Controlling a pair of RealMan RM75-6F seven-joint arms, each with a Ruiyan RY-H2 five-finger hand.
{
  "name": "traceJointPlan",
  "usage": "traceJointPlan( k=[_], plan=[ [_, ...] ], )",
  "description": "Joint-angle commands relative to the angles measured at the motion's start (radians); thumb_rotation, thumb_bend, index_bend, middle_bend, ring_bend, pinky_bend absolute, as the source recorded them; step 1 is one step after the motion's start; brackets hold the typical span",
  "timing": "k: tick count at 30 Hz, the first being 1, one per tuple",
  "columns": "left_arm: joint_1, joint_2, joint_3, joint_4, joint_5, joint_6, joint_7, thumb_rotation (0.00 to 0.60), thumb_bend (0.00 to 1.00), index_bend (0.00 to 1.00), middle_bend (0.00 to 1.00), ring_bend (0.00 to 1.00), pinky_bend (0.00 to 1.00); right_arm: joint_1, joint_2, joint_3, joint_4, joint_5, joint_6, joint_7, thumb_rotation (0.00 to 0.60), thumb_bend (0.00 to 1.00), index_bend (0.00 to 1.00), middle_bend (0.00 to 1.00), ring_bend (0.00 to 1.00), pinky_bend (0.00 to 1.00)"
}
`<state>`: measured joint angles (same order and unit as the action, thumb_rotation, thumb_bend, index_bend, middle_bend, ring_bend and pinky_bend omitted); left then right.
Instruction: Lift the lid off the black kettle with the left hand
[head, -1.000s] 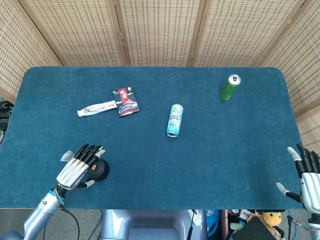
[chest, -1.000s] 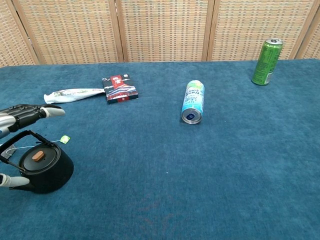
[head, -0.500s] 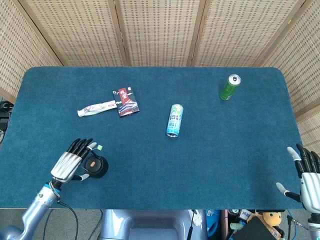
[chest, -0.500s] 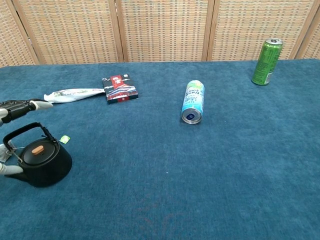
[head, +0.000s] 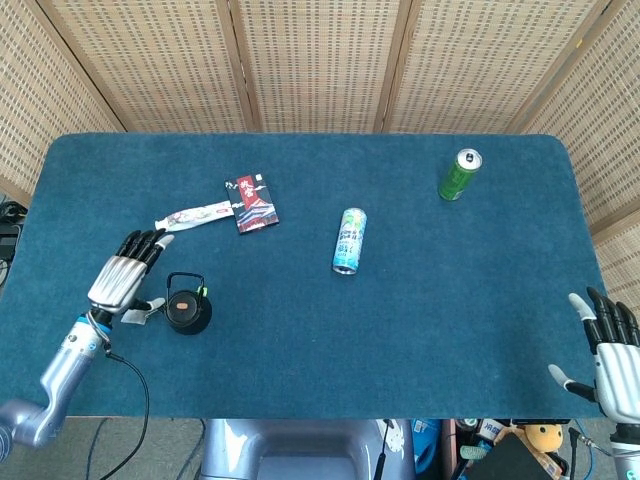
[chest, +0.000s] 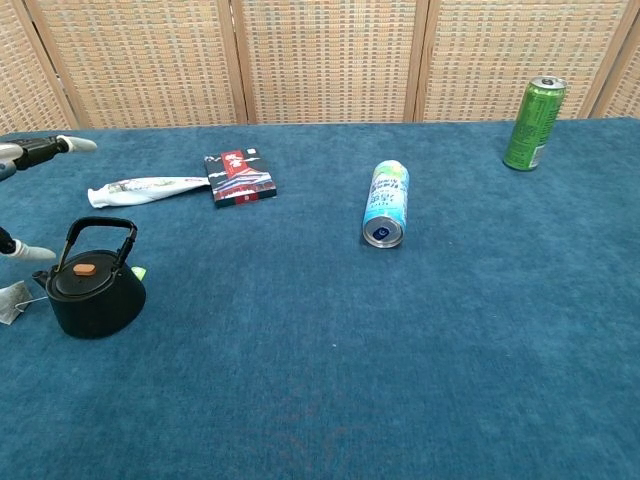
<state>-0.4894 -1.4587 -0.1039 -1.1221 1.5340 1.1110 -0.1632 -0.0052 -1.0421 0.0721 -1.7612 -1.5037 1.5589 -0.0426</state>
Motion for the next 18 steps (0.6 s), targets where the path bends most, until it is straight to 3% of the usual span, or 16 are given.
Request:
traceJointPlan(
  k=[1,7,13,18],
  plan=[
    [0.013,0.048,0.016,-0.034,0.035,0.063,-0.080,0.600,0.16,0.00,0.00,0.00,0.00,0.000,0.000,-0.001,0.000,-0.001,0.000,0.000,0.600,0.00,0.00,0.00,0.00,0.00],
    [0.045,0.159,0.047,-0.166,0.057,0.112,-0.101,0.600,0.16,0.02,0.00,0.00,0.00,0.001,0.001,-0.004,0.000,-0.006,-0.003,0.005,0.600,0.00,0.00,0.00,0.00,0.00],
    [0.029,0.227,0.030,-0.349,-0.063,0.001,0.035,0.600,0.16,0.35,0.00,0.00,0.00,-0.001,0.007,-0.007,-0.003,-0.016,0.004,0.016,0.600,0.00,0.00,0.00,0.00,0.00],
    [0.014,0.214,0.006,-0.424,-0.176,-0.052,0.149,0.600,0.20,0.42,0.00,0.00,0.00,-0.001,0.011,-0.005,-0.002,-0.014,0.004,0.026,0.600,0.00,0.00,0.00,0.00,0.00]
  ],
)
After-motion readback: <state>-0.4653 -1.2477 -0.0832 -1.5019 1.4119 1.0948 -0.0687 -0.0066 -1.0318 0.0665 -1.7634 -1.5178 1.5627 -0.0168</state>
